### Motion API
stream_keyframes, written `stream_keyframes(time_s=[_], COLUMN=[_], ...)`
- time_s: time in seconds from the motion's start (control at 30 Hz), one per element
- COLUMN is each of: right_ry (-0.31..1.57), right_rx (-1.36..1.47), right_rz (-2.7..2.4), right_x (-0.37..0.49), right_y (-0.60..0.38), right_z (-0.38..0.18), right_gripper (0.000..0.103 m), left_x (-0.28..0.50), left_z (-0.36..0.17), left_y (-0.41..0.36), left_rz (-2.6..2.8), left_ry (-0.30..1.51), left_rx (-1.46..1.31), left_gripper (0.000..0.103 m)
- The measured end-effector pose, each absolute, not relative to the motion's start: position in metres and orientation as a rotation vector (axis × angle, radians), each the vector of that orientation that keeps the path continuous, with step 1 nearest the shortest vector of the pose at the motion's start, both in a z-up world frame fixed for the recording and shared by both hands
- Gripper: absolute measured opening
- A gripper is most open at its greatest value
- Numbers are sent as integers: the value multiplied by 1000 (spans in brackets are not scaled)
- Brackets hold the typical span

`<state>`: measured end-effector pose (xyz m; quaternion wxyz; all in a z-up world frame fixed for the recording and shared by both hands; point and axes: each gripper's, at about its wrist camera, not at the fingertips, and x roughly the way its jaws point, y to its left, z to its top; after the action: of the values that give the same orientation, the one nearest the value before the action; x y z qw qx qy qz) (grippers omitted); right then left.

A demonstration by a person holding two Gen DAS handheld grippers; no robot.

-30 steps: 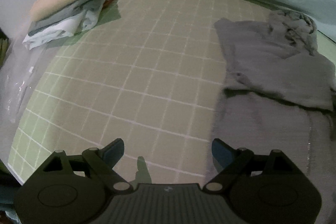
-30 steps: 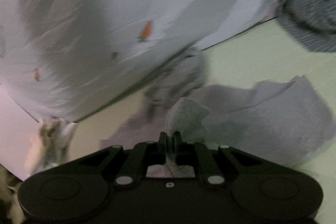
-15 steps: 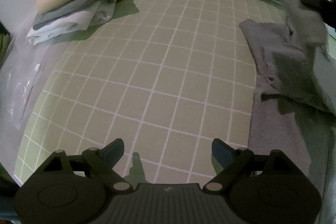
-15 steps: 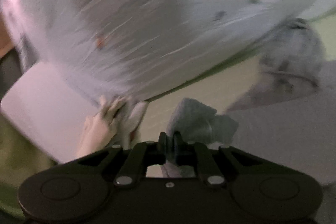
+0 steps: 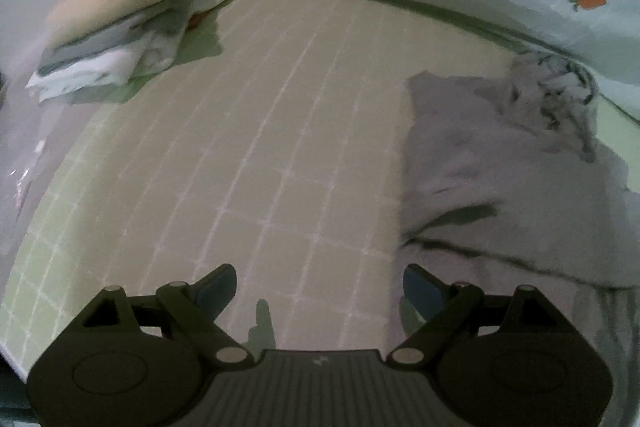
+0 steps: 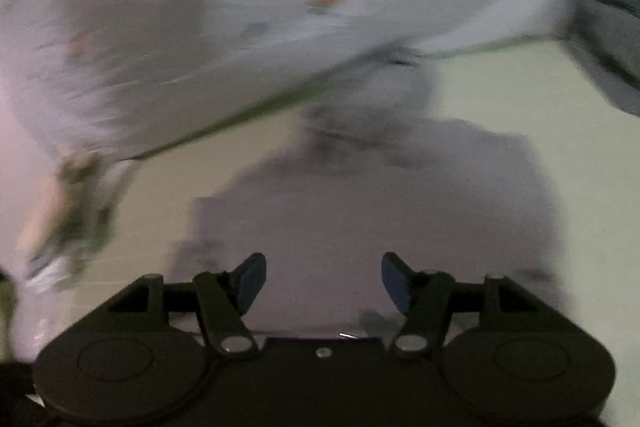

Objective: Fold clothes

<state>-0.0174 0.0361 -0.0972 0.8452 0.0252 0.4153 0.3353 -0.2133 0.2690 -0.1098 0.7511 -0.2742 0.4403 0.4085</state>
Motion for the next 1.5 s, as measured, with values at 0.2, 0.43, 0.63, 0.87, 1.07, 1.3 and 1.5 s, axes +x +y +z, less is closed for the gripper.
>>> stream_keyframes(time_s=[0.2,0.43,0.63,0.87,1.07,1.3,1.5], right_ry=[909,921,989,899,882,830,926], right_rx=[102,7,-60,-110,-246,-161,-150], right_rz=[505,351,384,450,398,293,277], right_x=[7,41,72,75,85,87,88], right_y=[-48,-70,-35,0,14,-5,-10], right_z=[-108,-129,-149,-139,-145,-141,-154], right_gripper=[71,76,77,77,77,78,78], left_x=[-176,-133,-118,-128,-157,-170,-193], left_z=[-112,-131,-147,-135,-100,-97,-125], left_y=[274,283,304,318,337,339,343], left_rz=[853,783,734,778,892,970,981], left_ry=[957,1010,1007,869,641,610,675], left_rx=[-591,-528,-563,-594,-638,-632,-775], left_gripper=[90,90,69,16,15,8,7])
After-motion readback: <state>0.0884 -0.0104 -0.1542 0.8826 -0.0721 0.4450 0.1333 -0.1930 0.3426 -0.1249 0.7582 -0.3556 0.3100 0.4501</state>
